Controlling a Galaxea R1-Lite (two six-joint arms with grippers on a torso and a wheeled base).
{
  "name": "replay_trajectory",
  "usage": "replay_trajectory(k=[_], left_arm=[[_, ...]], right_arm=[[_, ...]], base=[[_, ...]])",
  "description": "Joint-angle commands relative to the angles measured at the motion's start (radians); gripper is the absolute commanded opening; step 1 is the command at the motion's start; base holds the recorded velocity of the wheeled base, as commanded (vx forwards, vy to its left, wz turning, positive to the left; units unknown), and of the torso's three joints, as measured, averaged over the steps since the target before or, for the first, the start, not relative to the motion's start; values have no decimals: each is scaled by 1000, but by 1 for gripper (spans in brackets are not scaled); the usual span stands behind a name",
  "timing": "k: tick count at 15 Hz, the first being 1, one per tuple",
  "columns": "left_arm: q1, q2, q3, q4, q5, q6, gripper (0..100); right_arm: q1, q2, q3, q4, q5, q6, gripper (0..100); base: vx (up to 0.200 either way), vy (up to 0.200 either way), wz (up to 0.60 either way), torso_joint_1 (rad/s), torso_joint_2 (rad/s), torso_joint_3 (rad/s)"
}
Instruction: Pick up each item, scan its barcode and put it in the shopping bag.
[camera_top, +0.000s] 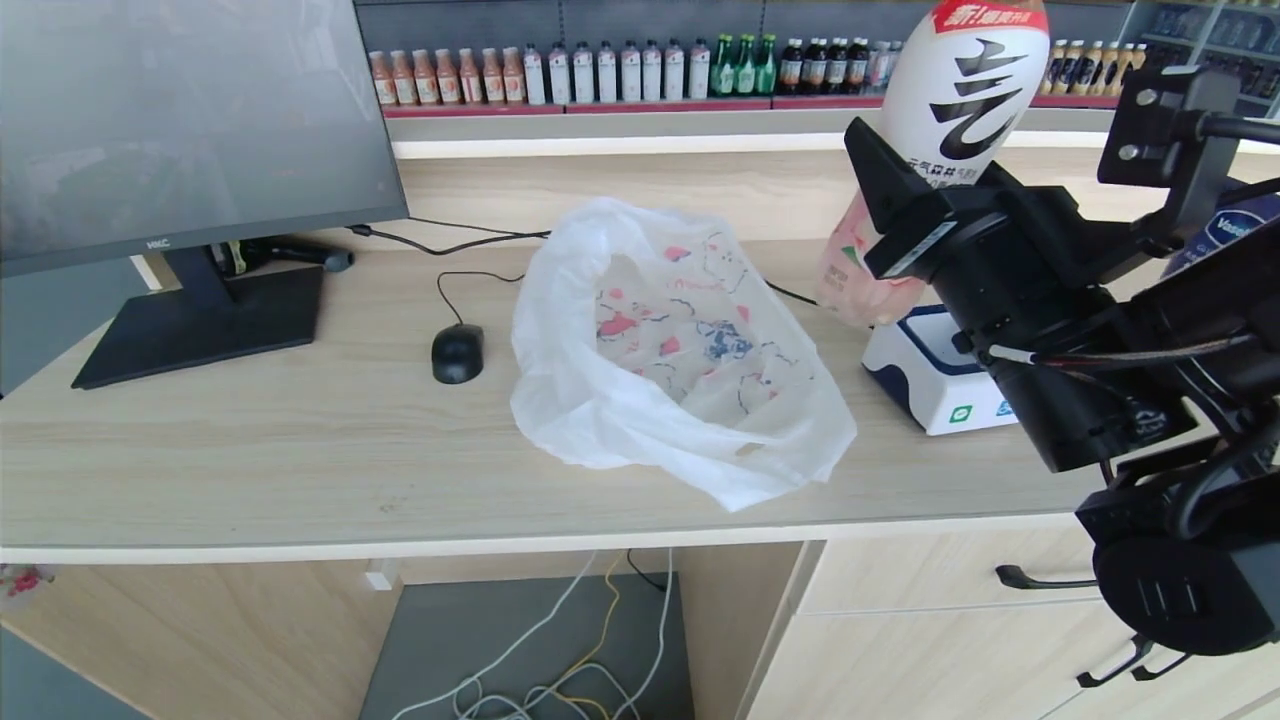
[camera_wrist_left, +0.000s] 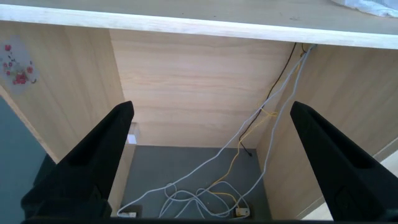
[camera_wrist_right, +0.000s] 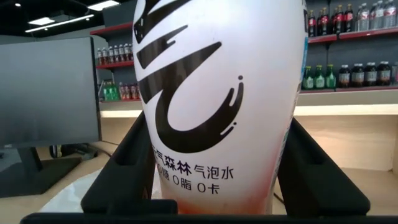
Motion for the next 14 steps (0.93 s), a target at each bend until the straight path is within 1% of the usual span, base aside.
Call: replay_trajectory(k=[1,3,8,10,14], left_arm=[[0,0,0,0,0,-1,100],[0,0,0,0,0,1,100],[0,0,0,0,0,2,100],[0,0,0,0,0,2,100],[0,0,0,0,0,2,100]], right_arm=[[-1,-2,-1,-1,-1,2,0],[0,-3,-1,-1,-1,3,0],[-1,-14,7,-1,-4,0,0],[0,-30,42,-1,-1,-5,0],[6,-3,36,-1,10,-1,0]], base=[[0,200,0,-7,2,7],[0,200,0,0,2,2],[0,0,0,0,0,0],[0,0,0,0,0,0],[0,0,0,0,0,0]])
